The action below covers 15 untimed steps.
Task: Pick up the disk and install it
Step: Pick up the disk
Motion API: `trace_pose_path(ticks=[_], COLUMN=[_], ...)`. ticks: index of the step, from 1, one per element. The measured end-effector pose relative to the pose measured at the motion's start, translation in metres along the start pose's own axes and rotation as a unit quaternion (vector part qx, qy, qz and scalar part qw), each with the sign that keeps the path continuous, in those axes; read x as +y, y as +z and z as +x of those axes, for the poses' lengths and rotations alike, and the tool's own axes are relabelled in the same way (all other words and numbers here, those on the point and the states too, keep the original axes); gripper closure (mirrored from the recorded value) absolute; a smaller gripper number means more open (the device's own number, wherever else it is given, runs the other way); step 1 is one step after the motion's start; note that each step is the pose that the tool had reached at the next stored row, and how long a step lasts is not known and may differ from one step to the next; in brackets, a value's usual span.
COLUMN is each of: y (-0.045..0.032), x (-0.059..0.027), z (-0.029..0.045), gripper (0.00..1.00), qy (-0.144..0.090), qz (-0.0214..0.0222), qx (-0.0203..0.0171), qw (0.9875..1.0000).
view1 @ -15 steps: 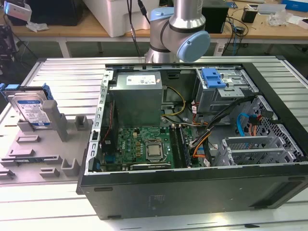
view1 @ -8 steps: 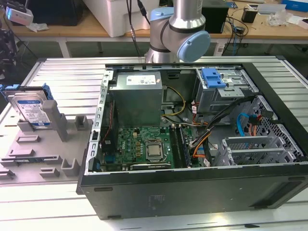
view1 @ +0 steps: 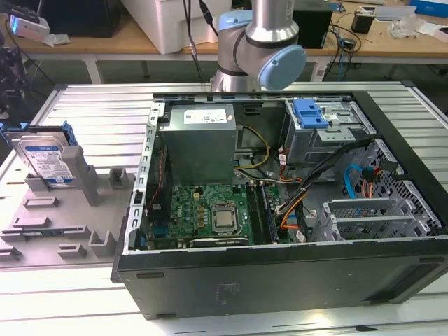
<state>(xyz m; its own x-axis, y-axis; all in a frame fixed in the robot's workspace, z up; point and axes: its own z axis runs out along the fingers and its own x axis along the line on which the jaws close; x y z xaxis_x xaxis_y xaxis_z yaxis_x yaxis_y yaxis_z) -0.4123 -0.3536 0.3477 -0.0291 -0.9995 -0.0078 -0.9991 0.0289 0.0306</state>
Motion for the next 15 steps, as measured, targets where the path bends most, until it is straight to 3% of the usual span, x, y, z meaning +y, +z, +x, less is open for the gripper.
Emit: trace_pose_path(ticks=[15], y=[0.0097], x=[0.0036], z=[0.0001], gripper=[0.56], qy=[-0.007], qz=[0.0063], qx=[0.0000], qw=[1.0000])
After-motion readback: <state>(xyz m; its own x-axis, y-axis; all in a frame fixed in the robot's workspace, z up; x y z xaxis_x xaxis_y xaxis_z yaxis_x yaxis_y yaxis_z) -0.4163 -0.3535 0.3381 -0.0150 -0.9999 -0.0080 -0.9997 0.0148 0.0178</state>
